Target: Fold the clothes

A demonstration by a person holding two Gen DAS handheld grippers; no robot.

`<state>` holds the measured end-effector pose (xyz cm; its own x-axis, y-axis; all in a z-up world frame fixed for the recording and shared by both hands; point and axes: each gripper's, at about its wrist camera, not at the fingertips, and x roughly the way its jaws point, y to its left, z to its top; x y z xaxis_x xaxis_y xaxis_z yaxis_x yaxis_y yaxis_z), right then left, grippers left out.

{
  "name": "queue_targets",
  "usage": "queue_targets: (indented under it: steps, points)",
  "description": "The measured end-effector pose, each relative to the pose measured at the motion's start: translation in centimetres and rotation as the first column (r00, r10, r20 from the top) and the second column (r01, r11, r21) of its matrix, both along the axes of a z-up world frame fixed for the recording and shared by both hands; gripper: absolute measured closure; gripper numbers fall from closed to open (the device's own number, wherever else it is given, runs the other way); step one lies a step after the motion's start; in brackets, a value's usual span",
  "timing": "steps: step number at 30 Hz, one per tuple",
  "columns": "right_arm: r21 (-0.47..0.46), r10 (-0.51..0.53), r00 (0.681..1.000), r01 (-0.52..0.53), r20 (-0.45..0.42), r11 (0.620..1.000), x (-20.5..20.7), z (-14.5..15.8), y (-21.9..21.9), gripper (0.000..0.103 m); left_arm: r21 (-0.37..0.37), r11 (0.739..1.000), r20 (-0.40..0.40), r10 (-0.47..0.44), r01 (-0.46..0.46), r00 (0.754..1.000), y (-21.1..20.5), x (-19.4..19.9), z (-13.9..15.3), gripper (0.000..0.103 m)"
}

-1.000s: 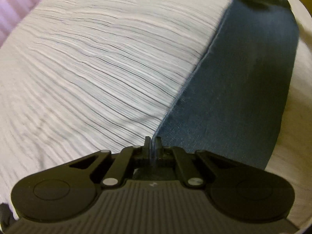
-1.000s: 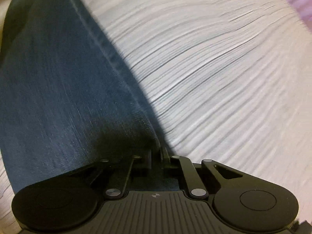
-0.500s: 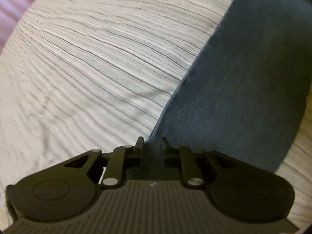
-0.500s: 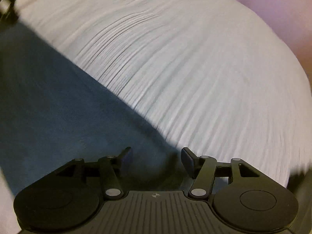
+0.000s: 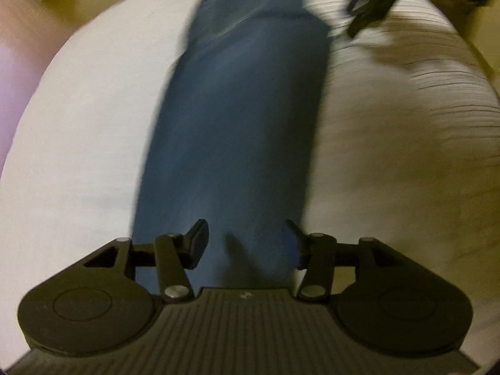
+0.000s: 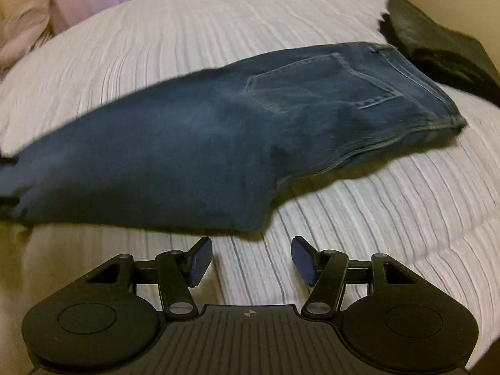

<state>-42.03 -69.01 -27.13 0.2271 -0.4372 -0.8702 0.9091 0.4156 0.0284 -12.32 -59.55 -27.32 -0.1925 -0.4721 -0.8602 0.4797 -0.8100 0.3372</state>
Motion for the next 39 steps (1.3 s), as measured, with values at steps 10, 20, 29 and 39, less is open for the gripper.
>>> queue_targets:
  steps: [10,20,29,39]
  points:
    - [-0.123,-0.055,0.983,0.077,0.173,0.989,-2.1,2.5,-3.0,0.043,-0.154,0.97,0.106,-0.174,0.189,0.979,-2.3,-10.2,-3.4,0.038]
    - [0.036,-0.199,0.948,0.196,0.249,0.98,-2.2,0.7,-2.5,0.019,0.154,0.985,-0.137,0.101,-0.08,0.985,-11.2,-7.4,-0.3,0.094]
    - [0.037,-0.415,0.851,0.427,0.322,0.904,-1.6,-2.1,-5.5,0.011,0.333,0.937,-0.217,0.187,-0.108,0.958,-13.7,-4.7,0.5,0.082]
    - [-0.076,-0.358,0.932,0.361,0.052,0.929,-3.6,0.3,-3.3,0.021,0.25,0.968,-0.163,0.03,0.012,0.986,-11.3,-6.6,0.9,0.079]
